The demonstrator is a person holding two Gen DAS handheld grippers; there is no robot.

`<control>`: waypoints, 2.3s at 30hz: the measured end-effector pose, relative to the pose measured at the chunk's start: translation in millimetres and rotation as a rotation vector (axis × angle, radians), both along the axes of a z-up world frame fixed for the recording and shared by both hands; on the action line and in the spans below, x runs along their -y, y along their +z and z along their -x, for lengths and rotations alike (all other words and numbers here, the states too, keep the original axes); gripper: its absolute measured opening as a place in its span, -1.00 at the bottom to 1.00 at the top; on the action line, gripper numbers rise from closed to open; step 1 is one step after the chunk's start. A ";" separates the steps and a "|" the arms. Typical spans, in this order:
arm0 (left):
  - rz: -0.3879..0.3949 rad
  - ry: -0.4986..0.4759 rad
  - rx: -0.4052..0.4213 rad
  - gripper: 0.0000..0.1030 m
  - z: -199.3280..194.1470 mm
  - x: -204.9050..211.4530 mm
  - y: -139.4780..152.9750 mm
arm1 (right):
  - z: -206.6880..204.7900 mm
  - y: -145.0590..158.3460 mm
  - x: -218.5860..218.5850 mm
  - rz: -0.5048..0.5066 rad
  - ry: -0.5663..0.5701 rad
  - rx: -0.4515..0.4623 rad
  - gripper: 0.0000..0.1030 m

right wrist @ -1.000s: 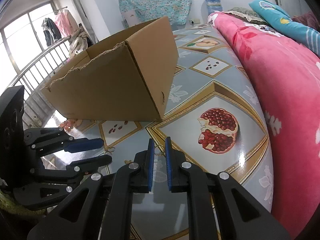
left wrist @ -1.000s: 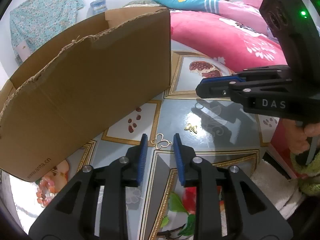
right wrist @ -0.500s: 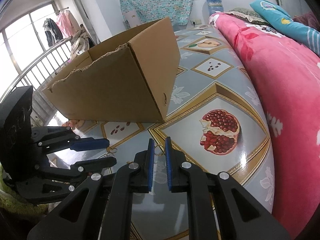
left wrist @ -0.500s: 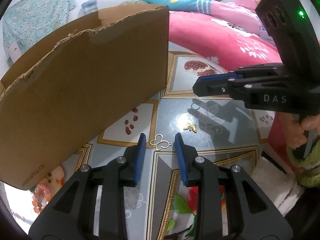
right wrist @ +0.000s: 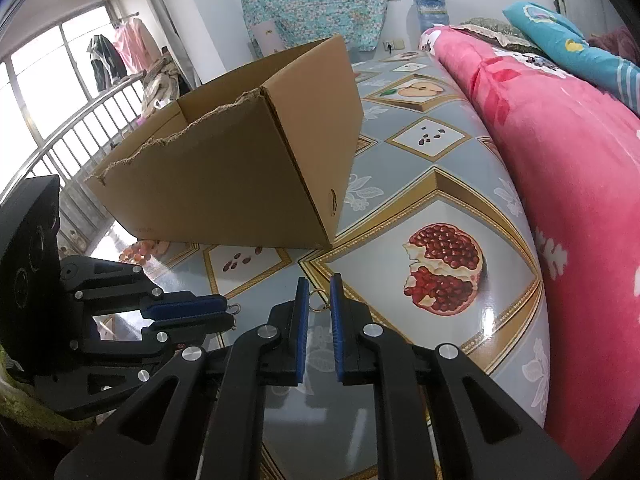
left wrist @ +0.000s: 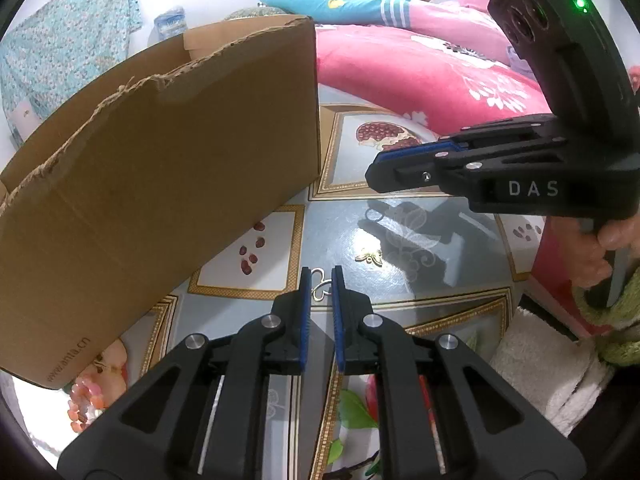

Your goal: Organize jewelry

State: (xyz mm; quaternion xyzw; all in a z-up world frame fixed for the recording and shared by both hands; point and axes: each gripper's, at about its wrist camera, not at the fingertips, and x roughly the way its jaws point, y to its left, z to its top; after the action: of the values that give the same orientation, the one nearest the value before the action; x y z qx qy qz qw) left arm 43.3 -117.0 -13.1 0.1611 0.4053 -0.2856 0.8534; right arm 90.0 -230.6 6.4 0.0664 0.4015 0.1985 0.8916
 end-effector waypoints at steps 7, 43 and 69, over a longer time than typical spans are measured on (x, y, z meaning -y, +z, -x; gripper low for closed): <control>-0.001 0.002 0.006 -0.88 0.8 -1.3 -0.4 | -0.9 1.1 -1.8 0.005 0.004 0.001 -0.79; 0.095 0.024 0.022 -0.35 10.1 -12.0 3.6 | 13.3 20.2 -11.5 0.016 0.017 0.027 -0.79; -0.025 0.066 0.002 -0.72 0.3 3.6 0.0 | 12.2 16.3 -4.6 -0.007 0.008 0.029 -0.79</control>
State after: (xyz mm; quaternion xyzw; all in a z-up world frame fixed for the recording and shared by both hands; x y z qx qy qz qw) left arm 43.0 -120.6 -13.0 0.1585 0.4131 -0.2522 0.8606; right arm 77.8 -226.0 22.6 0.0650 0.3883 0.2046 0.8962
